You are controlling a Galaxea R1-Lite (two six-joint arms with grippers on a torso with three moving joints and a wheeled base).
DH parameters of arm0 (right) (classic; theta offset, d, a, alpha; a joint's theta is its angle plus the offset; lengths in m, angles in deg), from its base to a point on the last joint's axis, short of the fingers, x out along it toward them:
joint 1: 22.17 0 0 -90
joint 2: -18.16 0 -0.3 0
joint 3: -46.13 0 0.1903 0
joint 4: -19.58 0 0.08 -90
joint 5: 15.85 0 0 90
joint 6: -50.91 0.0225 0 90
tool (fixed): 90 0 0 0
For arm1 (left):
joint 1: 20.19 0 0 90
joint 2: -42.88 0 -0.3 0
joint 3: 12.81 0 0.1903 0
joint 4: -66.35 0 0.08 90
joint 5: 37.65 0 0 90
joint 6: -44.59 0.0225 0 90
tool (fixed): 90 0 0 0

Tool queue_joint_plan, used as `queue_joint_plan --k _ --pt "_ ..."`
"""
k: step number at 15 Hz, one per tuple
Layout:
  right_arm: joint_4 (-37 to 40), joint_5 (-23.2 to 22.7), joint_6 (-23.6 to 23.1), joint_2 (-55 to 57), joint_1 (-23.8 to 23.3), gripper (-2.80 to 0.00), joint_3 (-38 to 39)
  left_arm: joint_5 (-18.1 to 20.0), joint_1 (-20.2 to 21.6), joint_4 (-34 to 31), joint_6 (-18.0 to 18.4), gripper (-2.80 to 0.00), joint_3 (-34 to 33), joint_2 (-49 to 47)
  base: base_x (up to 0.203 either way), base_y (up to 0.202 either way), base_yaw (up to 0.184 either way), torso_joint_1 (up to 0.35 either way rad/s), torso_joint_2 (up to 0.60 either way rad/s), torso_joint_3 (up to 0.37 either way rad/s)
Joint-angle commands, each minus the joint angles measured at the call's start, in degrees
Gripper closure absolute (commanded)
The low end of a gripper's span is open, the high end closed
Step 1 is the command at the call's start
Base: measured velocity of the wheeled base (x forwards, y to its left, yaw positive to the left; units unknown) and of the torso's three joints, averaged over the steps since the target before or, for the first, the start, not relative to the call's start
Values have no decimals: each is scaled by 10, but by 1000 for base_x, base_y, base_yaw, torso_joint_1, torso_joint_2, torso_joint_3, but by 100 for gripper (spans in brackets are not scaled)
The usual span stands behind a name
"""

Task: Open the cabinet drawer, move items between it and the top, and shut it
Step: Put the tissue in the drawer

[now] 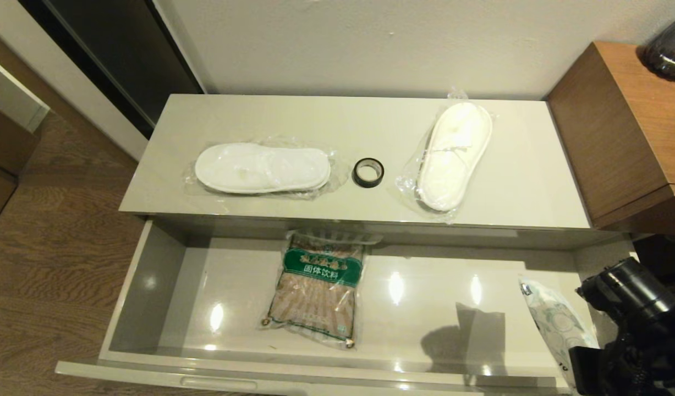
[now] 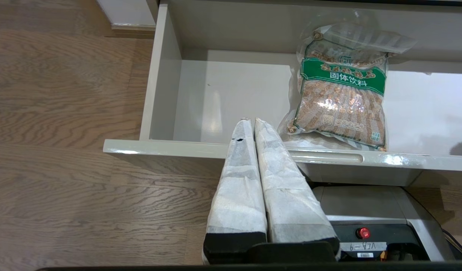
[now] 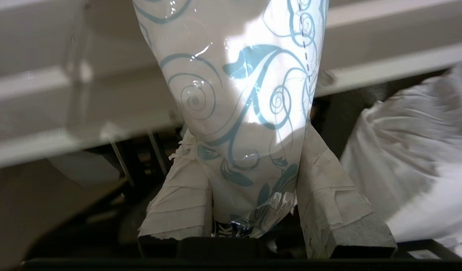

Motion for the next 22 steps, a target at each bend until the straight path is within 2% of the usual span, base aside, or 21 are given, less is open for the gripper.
queue_joint_plan --k 1,3,5,8,11,14,18,22 --pt "-62 -1 20 95 0 0 12 0 0 0 -1 0 0 0 0 0 0 0 0 0" --pt "-110 0 36 126 0 0 -4 0 0 0 0 0 0 0 0 0 0 0 0 0" --pt "-126 3 37 140 -3 0 -30 0 0 0 -1 0 0 0 0 0 0 0 0 0" --pt "-125 7 63 173 -8 0 -84 0 0 0 0 0 0 0 0 0 0 0 0 0" --pt "-126 16 69 203 -15 0 -126 0 0 0 0 0 0 0 0 0 0 0 0 0" --pt "-125 51 89 239 -21 0 -167 0 0 0 0 0 0 0 0 0 0 0 0 0" --pt "-129 53 97 266 -23 0 -174 0 0 0 -1 0 0 0 0 0 0 0 0 0" --pt "-156 84 104 313 -35 0 -194 0 0 0 -1 0 0 0 0 0 0 0 0 0"
